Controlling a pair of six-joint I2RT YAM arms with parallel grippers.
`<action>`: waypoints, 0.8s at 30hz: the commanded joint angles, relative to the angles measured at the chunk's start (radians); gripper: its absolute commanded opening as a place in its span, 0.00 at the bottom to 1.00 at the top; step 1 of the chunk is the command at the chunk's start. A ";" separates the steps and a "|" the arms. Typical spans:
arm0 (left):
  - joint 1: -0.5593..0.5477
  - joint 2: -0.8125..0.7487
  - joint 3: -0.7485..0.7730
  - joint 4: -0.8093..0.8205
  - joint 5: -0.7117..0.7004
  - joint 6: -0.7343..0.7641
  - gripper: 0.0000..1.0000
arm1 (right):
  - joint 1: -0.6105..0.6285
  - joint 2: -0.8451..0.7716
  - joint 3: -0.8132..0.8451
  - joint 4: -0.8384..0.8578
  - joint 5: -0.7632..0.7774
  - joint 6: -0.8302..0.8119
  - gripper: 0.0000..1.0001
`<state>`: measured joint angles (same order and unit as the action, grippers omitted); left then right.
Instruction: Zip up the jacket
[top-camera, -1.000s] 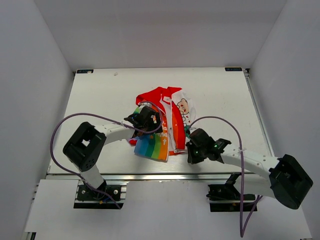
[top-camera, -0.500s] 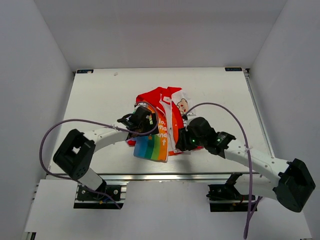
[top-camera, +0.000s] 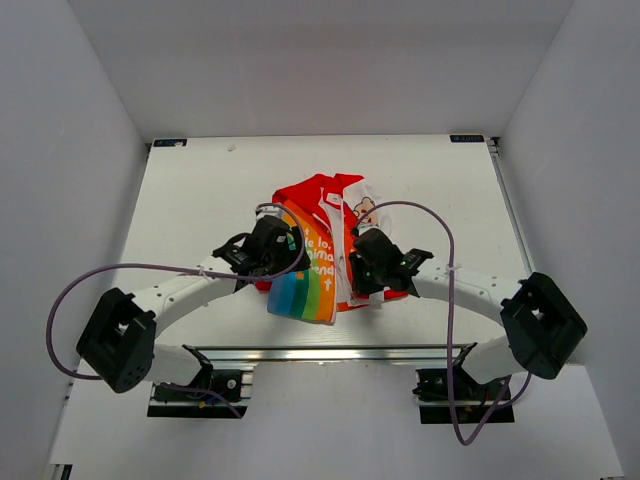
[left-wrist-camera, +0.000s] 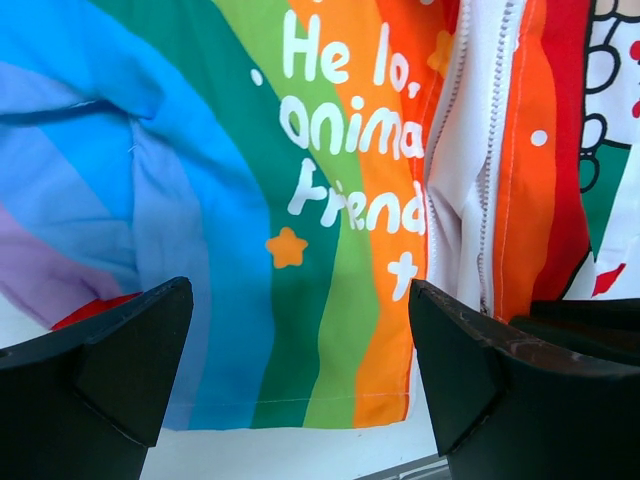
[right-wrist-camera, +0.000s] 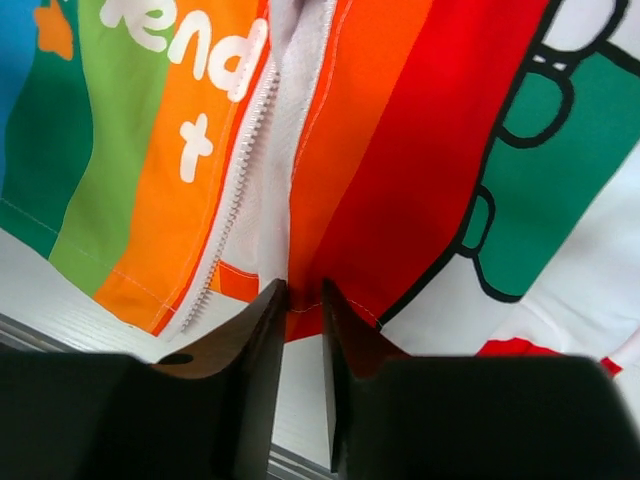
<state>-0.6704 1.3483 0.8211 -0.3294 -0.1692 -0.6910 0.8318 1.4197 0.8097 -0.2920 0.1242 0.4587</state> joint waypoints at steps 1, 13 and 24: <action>0.003 -0.047 -0.010 -0.020 -0.038 -0.007 0.98 | 0.006 0.007 0.036 0.017 -0.024 -0.003 0.25; 0.003 -0.098 -0.016 -0.033 -0.062 0.005 0.98 | 0.006 -0.125 0.068 0.014 -0.380 -0.035 0.00; 0.005 -0.032 -0.022 -0.028 -0.023 0.021 0.98 | 0.009 -0.174 -0.325 0.097 -0.376 0.057 0.00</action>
<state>-0.6704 1.3064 0.7956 -0.3588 -0.2081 -0.6846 0.8337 1.2087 0.5255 -0.1856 -0.2623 0.4931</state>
